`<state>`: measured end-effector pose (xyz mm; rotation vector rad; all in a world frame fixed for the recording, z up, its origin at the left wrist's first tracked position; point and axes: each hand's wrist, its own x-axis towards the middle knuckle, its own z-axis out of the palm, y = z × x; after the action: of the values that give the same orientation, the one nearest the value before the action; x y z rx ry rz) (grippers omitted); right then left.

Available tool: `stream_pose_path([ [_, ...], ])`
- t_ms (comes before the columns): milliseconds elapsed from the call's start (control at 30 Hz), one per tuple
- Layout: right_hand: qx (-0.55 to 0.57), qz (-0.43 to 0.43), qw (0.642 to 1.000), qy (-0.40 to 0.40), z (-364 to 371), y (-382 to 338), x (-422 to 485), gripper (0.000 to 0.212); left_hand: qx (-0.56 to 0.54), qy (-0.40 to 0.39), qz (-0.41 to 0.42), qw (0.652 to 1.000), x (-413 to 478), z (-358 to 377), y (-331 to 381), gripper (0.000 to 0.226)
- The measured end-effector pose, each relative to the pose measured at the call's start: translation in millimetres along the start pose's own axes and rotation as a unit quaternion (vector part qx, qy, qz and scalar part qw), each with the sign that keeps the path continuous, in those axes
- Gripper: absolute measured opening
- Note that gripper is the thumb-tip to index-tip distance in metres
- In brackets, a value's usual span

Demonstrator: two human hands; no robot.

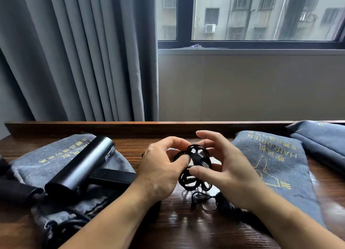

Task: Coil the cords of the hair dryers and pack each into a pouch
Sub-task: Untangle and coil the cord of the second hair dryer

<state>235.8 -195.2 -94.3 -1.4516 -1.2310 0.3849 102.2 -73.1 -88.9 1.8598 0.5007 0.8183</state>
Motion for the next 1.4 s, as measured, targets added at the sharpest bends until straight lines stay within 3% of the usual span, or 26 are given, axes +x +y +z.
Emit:
stream_pose_path([
  [67,0.014,0.013,0.998,-0.065,-3.9,-2.4,1.0,0.075,0.039,0.023,0.029,0.999,-1.2,0.1,-0.5,0.018],
  [167,0.043,0.016,0.993,-0.109,-8.5,-8.5,2.3,0.067,0.067,0.035,0.064,0.995,-2.8,-1.1,1.1,0.020],
  [300,0.018,0.003,0.996,-0.087,-9.6,-10.7,1.7,0.058,0.024,0.020,0.067,0.997,-3.6,-5.3,5.7,0.020],
  [400,-0.010,-0.013,0.999,-0.052,-7.8,-13.0,-0.2,0.051,-0.041,-0.041,0.048,0.997,-4.6,-10.2,10.7,0.019],
  [500,-0.061,-0.029,0.998,-0.015,-9.3,-12.6,-2.2,0.043,-0.012,-0.126,0.028,0.992,-1.4,-15.4,7.6,0.039],
  [567,-0.094,-0.050,0.994,-0.005,-9.2,-13.0,-3.4,0.038,-0.016,-0.138,0.013,0.990,0.0,-15.1,6.6,0.044],
  [633,-0.097,-0.063,0.993,0.003,-6.5,-14.5,-4.5,0.035,-0.026,-0.109,0.008,0.994,-1.3,-13.2,8.9,0.038],
  [800,-0.088,-0.077,0.992,0.052,1.3,-17.2,-2.5,0.034,0.074,0.017,0.125,0.989,-3.7,-8.9,11.5,0.026],
  [933,-0.118,-0.113,0.985,0.056,10.4,-18.4,-4.4,0.030,0.110,0.076,0.126,0.983,-0.8,-8.2,6.1,0.030],
  [1000,-0.039,-0.075,0.994,0.065,9.1,-17.3,-3.5,0.028,0.056,0.014,0.080,0.995,0.9,-9.1,4.0,0.037],
  [1100,0.050,-0.047,0.995,0.068,1.6,-14.0,1.2,0.027,-0.162,-0.064,-0.007,0.985,3.4,-9.0,5.5,0.049],
  [1233,0.035,-0.005,0.994,0.099,-3.5,-3.7,6.5,0.027,-0.245,0.040,-0.043,0.968,5.6,-3.9,8.3,0.033],
  [1400,-0.080,0.051,0.977,0.191,-8.1,6.9,12.0,0.009,-0.323,0.061,-0.036,0.944,6.3,-2.9,10.5,0.027],
])
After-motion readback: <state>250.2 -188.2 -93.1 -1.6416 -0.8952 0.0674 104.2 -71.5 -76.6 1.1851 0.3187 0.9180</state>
